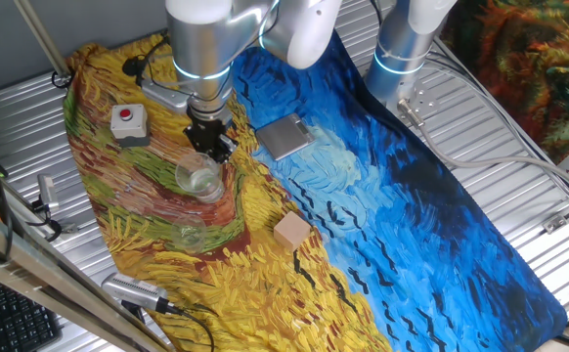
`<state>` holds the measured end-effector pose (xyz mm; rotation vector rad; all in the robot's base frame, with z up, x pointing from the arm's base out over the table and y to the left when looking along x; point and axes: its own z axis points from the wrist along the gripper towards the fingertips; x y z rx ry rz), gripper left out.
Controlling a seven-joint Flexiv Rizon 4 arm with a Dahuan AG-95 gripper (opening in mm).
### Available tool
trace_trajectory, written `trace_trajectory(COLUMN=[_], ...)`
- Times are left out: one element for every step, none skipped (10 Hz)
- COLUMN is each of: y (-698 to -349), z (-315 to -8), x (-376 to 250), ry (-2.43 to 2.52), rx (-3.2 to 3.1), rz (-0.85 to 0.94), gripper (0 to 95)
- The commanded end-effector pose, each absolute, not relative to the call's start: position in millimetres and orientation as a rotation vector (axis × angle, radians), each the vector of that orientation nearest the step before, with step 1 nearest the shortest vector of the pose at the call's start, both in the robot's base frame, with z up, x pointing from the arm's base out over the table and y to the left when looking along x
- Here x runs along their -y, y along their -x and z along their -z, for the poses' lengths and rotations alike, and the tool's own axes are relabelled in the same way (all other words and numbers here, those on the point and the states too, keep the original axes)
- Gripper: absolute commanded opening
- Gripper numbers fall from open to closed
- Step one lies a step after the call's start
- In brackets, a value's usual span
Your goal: Pour the water from one cup into another empty cup
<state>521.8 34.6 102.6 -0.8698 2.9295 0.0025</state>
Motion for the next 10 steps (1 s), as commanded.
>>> trace_trajectory(y=[-522.8,-522.1,-521.8,-521.1,-520.5,-520.0,-519.5,-519.4,-520.1,-521.8], z=[-104.9,-106.3,-107.0,-109.0,-111.6,-114.4,-117.4,-120.1,-120.6,-121.4], x=[-38.0,-41.6,-43.2,-46.2,-47.8,-48.4,-48.9,-49.4,-49.7,-50.5], ry=[0.893,0.897,0.901,0.914,0.914,0.921,0.931,0.937,0.936,0.936], rx=[-2.936,-2.935,-2.936,-2.942,-2.945,-2.947,-2.949,-2.958,-2.961,-2.969], rz=[0.002,0.003,0.004,0.0,0.002,0.003,-0.002,0.002,-0.004,-0.002], gripper=[0.0,0.0,0.0,0.0,0.0,0.0,0.0,0.0,0.0,0.0])
